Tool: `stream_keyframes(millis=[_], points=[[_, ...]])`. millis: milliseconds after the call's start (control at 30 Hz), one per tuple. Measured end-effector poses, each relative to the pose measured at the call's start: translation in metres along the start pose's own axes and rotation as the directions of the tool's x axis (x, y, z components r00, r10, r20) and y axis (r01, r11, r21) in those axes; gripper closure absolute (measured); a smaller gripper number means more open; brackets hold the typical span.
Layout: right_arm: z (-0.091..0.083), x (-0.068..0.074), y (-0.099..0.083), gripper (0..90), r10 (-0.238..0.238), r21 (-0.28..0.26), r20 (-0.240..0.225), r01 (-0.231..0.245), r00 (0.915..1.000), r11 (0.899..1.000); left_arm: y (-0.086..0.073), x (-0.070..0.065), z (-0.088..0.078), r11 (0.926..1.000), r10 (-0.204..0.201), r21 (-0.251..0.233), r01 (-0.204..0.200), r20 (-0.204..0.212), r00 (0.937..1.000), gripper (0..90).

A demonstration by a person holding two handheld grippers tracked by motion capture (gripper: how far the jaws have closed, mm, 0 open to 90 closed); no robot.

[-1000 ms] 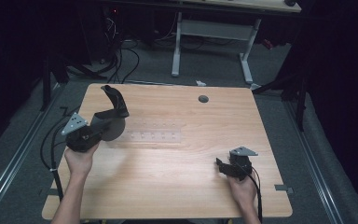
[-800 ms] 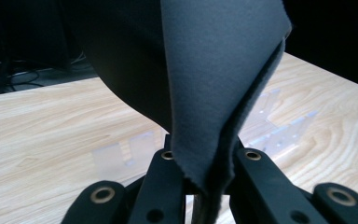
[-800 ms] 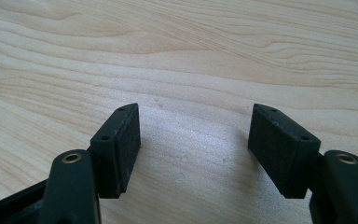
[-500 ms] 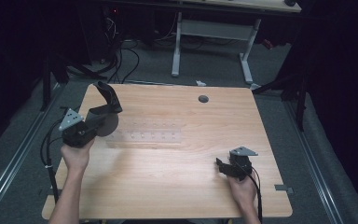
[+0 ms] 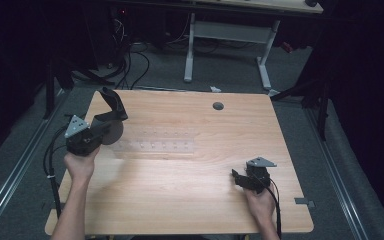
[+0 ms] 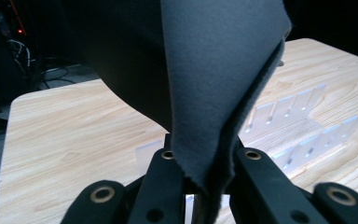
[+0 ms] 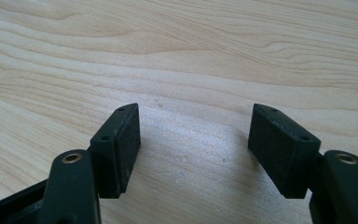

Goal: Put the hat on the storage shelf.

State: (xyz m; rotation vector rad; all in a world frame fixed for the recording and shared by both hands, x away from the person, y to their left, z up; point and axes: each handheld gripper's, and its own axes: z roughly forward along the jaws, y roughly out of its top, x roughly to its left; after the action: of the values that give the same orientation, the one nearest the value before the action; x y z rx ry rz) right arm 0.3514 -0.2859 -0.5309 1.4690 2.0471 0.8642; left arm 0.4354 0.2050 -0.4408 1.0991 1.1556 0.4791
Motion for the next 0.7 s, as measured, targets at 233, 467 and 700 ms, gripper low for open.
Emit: stream_keyframes(millis=[233, 467, 700], points=[[0.0, 0.0001, 0.0, 34.5, 0.001, 0.0, 0.0, -0.001, 1.0, 1.0, -0.0028, 0.0022, 0.0015, 0.9998, 0.021, 0.001, -0.021, -0.012, 0.9997, 86.0], [0.0, 0.0, 0.0, 34.5, 0.0, 0.0, 0.0, 0.0, 1.0, 1.0, -0.0043, -0.0006, 0.0015, 0.9994, 0.034, 0.001, -0.034, -0.013, 0.9993, 85.9], [0.0, 0.0001, 0.0, 34.5, 0.001, 0.0, 0.0, -0.001, 1.0, 1.0, -0.0047, -0.002, 0.0025, 0.9994, 0.035, 0.005, -0.034, -0.019, 0.9992, 85.9]])
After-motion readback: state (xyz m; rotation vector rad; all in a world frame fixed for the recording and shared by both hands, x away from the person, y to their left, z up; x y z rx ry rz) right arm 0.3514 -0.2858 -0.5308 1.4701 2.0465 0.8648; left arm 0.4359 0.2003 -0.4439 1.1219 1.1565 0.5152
